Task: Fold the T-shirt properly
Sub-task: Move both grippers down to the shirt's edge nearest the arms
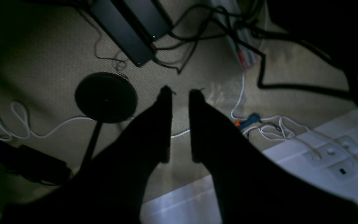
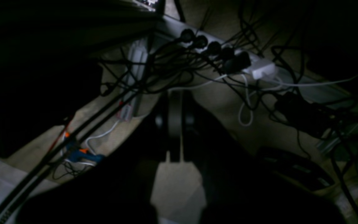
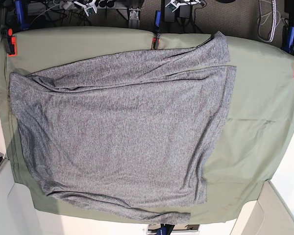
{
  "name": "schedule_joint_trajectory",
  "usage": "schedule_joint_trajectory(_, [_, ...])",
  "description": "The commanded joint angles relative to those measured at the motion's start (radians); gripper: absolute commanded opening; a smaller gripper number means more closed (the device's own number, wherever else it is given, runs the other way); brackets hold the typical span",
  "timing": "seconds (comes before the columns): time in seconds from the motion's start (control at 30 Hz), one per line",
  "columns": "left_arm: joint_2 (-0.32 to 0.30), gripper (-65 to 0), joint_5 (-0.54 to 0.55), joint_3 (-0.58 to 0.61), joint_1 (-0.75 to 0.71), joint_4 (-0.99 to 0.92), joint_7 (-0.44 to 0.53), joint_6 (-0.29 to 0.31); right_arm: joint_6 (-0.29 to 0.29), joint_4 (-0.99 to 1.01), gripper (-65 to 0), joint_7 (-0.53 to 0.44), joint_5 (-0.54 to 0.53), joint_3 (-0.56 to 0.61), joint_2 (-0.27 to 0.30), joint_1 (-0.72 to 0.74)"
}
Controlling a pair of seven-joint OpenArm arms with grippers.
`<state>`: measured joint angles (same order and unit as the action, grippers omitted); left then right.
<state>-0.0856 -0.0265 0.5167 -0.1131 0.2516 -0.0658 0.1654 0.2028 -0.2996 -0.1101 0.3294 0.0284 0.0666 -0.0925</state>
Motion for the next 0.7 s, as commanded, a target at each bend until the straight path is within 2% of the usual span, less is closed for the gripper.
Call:
schedule_joint_trajectory(0.0, [-0.001,-55.1,-0.001,0.000,-0.008,0.016,0.010,0.002,0.006,-0.009,-65.0,-0.010,-0.004,0.001,0.006,-0.010])
schedule_joint_trajectory(0.3, [-0.001,-55.1,-0.001,0.000,-0.054,0.091,0.024,0.003,0.006,-0.088,-65.0,-0.010,-0.004,0.001,0.006,-0.063])
schedule_joint_trajectory(0.5, [-0.025,-55.1,0.013,-0.003,-0.069,0.107,-0.072,0.005,0.007,-0.171,-65.0,-0.010,-0.004,0.001,0.024,-0.121])
schedule_joint_trajectory(0.57, [-0.055,-55.1,0.015,-0.025,-0.102,0.152,-0.073,0.023,0.008,-0.224,-65.0,-0.010,-0.009,0.001,0.039,-0.158])
schedule_joint_trajectory(0.67, [-0.114,-55.1,0.032,-0.101,-0.183,0.283,-0.073,0.107,0.032,-0.335,-65.0,-0.010,-0.080,0.001,0.069,-0.238])
